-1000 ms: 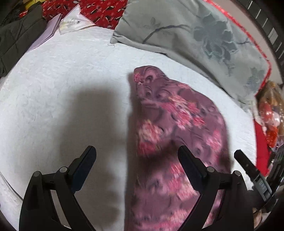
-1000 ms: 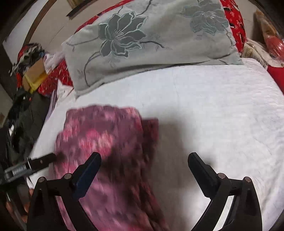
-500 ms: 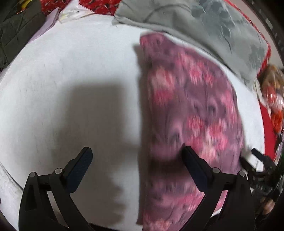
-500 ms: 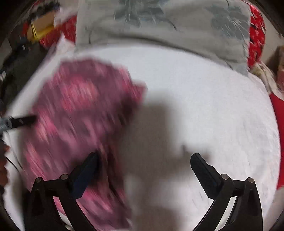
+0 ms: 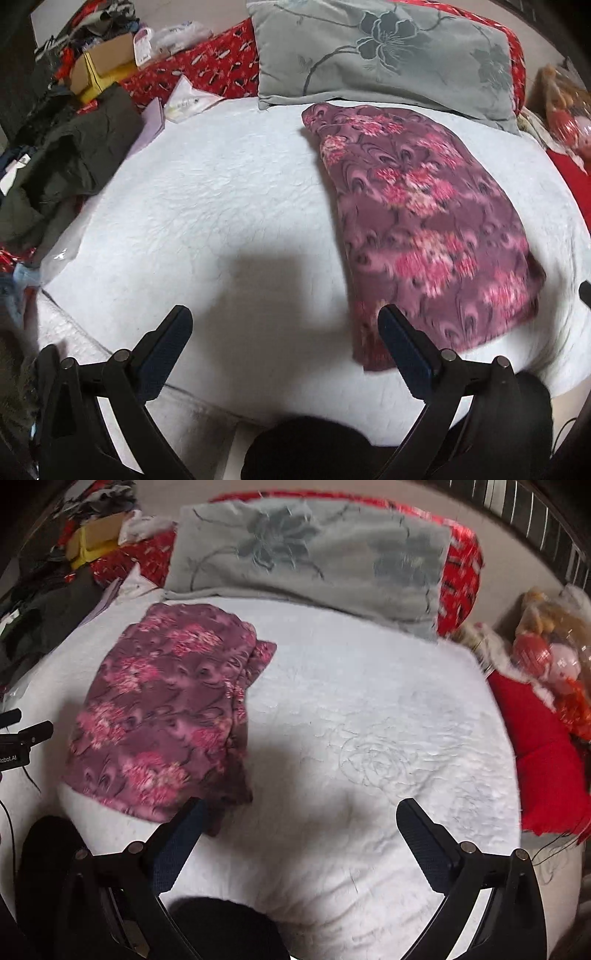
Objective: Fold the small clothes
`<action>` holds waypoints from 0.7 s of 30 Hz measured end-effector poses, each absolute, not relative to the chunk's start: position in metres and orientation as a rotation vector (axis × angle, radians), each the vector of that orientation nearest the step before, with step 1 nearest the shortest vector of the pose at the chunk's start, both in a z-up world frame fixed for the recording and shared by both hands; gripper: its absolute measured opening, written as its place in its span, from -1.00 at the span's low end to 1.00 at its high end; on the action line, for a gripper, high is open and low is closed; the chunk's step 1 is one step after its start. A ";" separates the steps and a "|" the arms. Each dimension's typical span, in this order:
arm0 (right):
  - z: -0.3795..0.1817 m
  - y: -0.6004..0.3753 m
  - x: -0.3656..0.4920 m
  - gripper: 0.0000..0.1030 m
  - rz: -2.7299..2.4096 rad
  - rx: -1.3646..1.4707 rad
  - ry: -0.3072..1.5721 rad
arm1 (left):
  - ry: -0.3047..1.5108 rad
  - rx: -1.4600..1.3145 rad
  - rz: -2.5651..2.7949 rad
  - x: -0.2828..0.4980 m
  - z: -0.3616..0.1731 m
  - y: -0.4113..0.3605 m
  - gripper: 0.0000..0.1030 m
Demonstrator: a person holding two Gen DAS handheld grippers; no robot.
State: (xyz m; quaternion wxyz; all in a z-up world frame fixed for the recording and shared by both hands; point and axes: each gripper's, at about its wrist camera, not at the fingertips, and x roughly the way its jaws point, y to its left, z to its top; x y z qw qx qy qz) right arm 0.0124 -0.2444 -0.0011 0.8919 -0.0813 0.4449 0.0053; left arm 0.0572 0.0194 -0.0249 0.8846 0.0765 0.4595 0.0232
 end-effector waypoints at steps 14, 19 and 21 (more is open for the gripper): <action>0.009 -0.238 -0.010 1.00 -0.020 -0.179 0.856 | 0.937 0.172 0.005 0.026 -0.017 0.009 0.97; 0.010 -0.240 -0.013 1.00 -0.032 -0.175 0.853 | 0.937 0.175 -0.013 0.021 -0.016 0.003 0.97; 0.009 -0.241 -0.014 1.00 -0.034 -0.172 0.854 | 0.937 0.176 -0.020 0.020 -0.016 0.000 0.97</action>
